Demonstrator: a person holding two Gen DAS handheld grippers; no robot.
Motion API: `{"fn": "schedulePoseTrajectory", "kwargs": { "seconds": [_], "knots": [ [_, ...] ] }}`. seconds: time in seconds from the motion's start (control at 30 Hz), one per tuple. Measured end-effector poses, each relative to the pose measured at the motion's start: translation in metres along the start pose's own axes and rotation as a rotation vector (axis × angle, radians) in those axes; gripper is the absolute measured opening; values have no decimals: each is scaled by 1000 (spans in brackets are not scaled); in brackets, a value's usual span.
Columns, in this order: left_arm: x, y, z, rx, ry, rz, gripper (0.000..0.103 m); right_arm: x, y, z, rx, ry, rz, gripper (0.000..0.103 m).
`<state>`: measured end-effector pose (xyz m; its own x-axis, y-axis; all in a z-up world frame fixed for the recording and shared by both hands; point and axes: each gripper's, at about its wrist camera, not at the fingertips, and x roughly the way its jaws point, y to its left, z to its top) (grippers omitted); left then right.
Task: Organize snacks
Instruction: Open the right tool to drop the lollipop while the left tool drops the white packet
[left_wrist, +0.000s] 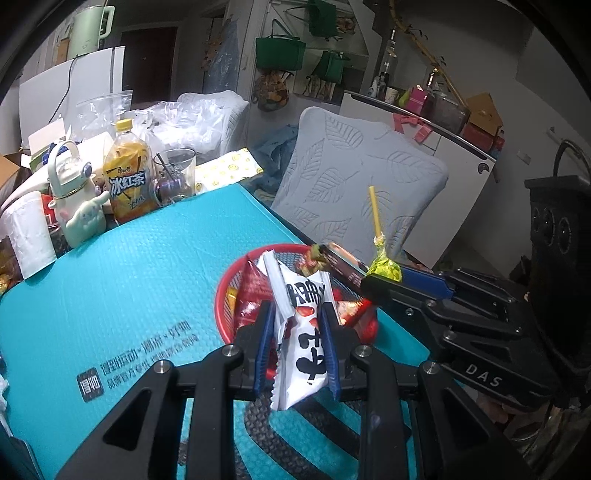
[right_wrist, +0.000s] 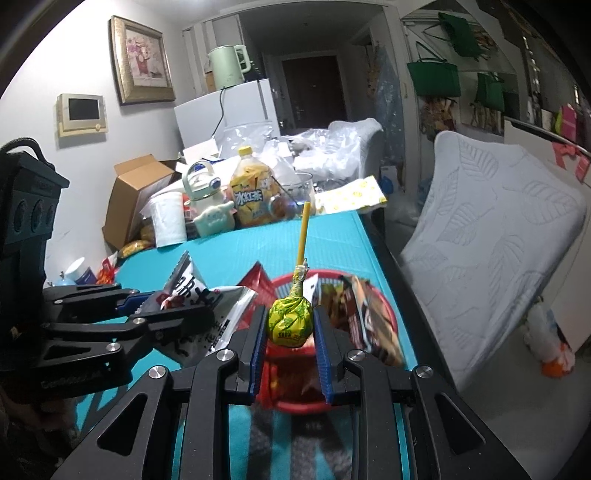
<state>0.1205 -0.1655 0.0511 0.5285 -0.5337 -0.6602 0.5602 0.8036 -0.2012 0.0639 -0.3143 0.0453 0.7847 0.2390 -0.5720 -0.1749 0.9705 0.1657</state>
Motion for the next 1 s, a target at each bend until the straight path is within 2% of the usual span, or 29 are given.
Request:
{"fn": "schedulePoseTrajectory", "kwargs": {
  "seconds": [0.2,0.4,0.5,1.0],
  "knots": [
    [9,9,10,-12,6,12,24,24,-3,4,-8,39,23,24],
    [22,10,16,-22,21,-6,24,40,-7,0,-3,87,45,25],
    [25,7,18,-15,22,-8,24,39,-12,-2,10,97,44,42],
    [48,-13,34,16,2,-82,24,17,-34,0,56,51,5,42]
  ]
}}
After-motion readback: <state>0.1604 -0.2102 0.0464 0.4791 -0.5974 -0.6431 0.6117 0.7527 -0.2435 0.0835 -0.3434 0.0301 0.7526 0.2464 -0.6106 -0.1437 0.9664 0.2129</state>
